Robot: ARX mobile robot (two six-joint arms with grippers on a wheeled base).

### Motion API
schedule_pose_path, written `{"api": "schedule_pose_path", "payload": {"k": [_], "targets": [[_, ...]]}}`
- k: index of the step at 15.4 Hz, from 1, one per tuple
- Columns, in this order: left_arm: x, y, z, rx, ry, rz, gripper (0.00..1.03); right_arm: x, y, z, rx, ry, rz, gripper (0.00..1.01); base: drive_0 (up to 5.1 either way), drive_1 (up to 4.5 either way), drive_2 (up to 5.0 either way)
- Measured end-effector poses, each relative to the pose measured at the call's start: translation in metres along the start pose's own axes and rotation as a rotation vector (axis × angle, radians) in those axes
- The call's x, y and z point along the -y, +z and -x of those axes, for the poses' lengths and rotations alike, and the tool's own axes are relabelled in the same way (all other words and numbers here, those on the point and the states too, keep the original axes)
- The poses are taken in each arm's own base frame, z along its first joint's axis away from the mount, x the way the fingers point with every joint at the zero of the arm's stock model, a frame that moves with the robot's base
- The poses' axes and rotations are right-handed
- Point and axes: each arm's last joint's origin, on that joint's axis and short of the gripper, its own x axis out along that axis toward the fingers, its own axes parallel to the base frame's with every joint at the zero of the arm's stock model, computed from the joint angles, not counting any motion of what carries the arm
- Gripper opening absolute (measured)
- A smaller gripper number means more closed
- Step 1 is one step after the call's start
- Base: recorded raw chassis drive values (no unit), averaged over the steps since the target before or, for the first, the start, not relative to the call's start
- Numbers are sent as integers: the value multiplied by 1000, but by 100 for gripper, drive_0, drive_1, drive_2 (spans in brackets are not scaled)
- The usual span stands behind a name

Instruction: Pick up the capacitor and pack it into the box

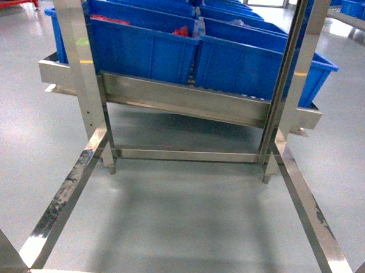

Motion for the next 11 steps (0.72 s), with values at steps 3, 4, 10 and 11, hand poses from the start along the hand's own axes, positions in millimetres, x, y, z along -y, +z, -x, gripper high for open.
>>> {"api": "schedule_pose_path", "payload": {"k": [3,4,10,11], "targets": [[0,0,0,0,0,0,98,0,0,0,0,0,0,98,0,0,0],[0,0,0,0,0,0,98,0,0,0,0,0,0,98,0,0,0],[0,0,0,0,0,0,98,0,0,0,0,0,0,98,0,0,0],[0,0,0,0,0,0,98,0,0,0,0,0,0,98,0,0,0]]}}
